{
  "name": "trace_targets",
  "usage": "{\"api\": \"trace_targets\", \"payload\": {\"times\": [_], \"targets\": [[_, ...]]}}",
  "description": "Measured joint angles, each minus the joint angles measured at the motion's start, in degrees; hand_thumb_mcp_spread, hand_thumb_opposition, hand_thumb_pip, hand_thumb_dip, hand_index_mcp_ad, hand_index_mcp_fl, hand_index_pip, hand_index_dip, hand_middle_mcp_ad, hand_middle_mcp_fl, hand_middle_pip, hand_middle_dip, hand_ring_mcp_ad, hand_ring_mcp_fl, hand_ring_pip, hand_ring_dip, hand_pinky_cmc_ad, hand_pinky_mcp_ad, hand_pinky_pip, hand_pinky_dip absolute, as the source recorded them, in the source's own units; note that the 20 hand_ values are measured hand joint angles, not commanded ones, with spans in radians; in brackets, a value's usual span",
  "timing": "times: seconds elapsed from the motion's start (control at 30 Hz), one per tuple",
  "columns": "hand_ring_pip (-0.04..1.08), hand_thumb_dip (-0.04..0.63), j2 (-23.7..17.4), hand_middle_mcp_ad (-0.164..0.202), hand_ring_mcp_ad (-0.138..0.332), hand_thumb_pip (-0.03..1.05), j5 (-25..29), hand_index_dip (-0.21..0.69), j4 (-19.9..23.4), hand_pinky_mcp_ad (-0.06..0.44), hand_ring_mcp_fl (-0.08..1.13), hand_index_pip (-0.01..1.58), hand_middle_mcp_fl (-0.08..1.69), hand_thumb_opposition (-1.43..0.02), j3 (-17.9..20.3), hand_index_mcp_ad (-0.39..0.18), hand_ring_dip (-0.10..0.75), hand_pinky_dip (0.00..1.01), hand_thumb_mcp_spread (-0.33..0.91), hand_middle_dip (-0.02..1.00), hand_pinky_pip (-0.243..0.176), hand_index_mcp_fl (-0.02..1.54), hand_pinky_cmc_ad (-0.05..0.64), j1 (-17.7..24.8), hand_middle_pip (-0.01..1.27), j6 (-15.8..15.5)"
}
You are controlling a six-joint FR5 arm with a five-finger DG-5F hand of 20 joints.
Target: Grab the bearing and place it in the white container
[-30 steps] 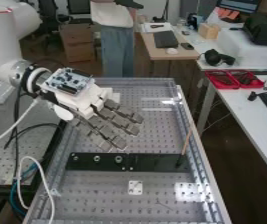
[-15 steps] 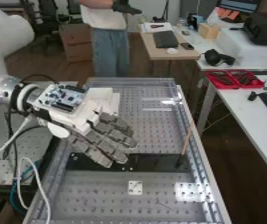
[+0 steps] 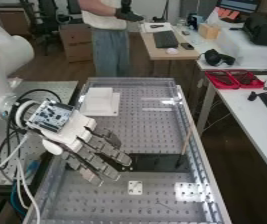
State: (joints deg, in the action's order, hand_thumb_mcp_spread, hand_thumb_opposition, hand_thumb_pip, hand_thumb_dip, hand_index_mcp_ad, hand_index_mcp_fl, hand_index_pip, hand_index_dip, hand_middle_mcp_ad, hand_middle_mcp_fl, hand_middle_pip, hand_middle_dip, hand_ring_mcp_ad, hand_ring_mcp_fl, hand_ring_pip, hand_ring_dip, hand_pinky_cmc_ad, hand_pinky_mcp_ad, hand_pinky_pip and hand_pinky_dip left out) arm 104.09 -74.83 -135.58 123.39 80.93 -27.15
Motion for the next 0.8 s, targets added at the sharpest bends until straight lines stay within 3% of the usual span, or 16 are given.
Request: {"api": "trace_targets", "payload": {"times": [0.2, 0.57, 0.8], "targets": [[0.08, 0.206, 2.91, 0.099, 0.176, 0.4, 7.26, 0.428, 2.15, 0.213, 0.0, 1.18, 0.01, -0.8, 0.07, -0.073, -0.047, 0.12, 0.5, 0.09, -0.124, 0.09, 0.328, 3.13, 0.14, 2.24], [0.08, 0.22, 8.01, 0.091, 0.162, 0.4, 22.13, 0.454, 3.65, 0.215, 0.0, 1.28, 0.01, -0.8, -2.09, -0.075, -0.047, 0.13, 0.51, 0.11, -0.124, 0.16, 0.328, 9.35, 0.14, 4.53], [0.08, 0.253, 10.21, 0.091, 0.162, 0.4, 23.15, 0.456, 1.81, 0.215, 0.0, 1.3, 0.01, -0.8, -4.37, -0.075, -0.044, 0.13, 0.51, 0.11, -0.124, 0.23, 0.328, 9.97, 0.13, 4.0]]}}
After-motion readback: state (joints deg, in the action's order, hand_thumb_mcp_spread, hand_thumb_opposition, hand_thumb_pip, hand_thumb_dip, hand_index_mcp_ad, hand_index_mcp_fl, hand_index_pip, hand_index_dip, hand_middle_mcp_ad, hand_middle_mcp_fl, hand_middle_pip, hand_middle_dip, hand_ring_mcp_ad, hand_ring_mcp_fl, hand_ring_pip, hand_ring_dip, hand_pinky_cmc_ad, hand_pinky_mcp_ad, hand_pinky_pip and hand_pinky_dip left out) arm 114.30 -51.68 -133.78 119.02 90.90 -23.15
